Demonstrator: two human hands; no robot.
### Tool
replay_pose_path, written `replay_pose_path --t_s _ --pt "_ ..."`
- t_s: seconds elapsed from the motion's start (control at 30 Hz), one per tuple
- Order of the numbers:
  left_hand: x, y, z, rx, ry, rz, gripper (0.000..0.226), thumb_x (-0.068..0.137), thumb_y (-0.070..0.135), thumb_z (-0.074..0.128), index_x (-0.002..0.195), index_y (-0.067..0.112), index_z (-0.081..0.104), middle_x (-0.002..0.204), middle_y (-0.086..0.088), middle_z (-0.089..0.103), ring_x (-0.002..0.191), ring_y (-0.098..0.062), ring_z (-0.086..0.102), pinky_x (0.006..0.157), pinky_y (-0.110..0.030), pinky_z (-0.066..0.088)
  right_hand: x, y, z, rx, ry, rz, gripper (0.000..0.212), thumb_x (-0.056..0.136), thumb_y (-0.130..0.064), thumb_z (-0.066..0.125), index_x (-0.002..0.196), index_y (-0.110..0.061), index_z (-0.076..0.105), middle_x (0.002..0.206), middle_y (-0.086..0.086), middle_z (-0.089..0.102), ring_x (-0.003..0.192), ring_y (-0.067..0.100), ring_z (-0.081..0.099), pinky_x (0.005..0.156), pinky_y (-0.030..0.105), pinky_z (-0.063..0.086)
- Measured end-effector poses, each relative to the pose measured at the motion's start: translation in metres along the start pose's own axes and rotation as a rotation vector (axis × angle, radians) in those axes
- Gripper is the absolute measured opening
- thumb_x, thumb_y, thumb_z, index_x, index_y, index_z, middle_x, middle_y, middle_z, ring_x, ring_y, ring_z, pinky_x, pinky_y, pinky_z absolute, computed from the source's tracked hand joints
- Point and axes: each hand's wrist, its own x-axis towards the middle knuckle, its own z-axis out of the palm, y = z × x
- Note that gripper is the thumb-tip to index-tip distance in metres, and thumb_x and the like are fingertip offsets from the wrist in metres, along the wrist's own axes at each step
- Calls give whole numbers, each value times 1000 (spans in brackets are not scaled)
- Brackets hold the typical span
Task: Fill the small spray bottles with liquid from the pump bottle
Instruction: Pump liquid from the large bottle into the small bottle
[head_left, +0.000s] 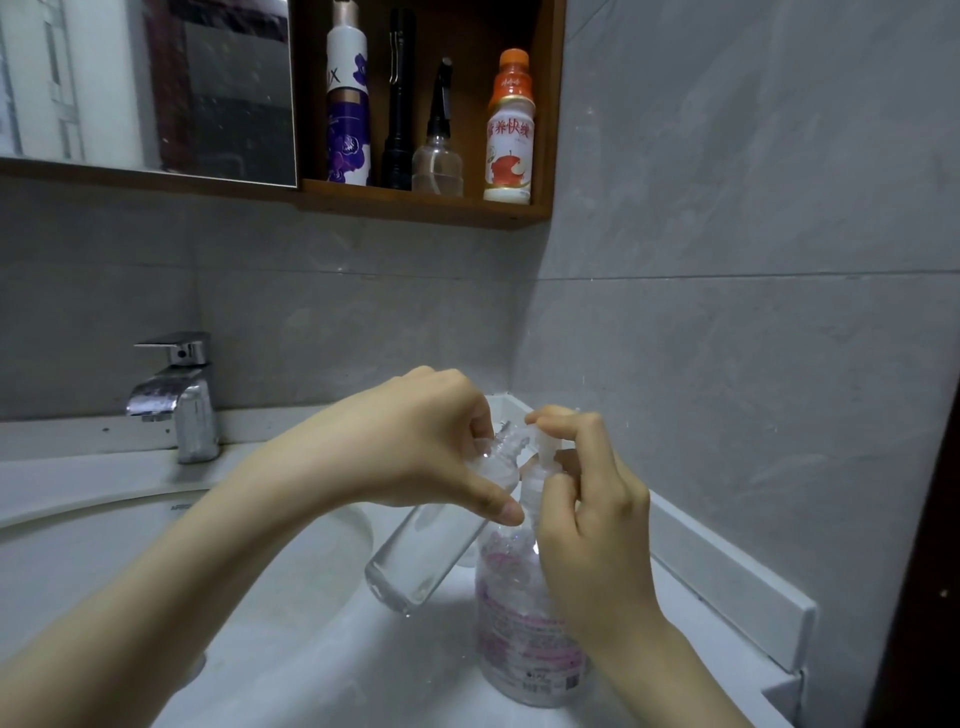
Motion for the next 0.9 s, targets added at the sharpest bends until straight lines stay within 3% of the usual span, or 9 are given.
replay_pose_path --t_s 0.2,0.47,0.9 --pt "1 -1 1 22 -5 8 47 55 59 78 85 28 58 77 9 63 74 -11 58 67 -29 49 3 2 -1 -21 -17 -53 32 76 -13 28 96 -28 47 102 -11 55 70 9 54 63 8 37" --pt "0 0 1 53 27 -3 54 57 59 77 94 22 65 85 7 66 80 -13 60 75 -35 52 6 2 -1 -34 -21 -73 25 80 -15 29 91 -28 47 96 -4 56 63 14 54 57 25 41" --pt "-1 -3 -2 75 120 7 56 57 57 75 107 34 66 95 13 67 95 -13 63 82 -34 52 1 3 -2 -13 -33 -19 31 78 -17 26 98 -31 45 100 -12 55 78 20 64 63 20 42"
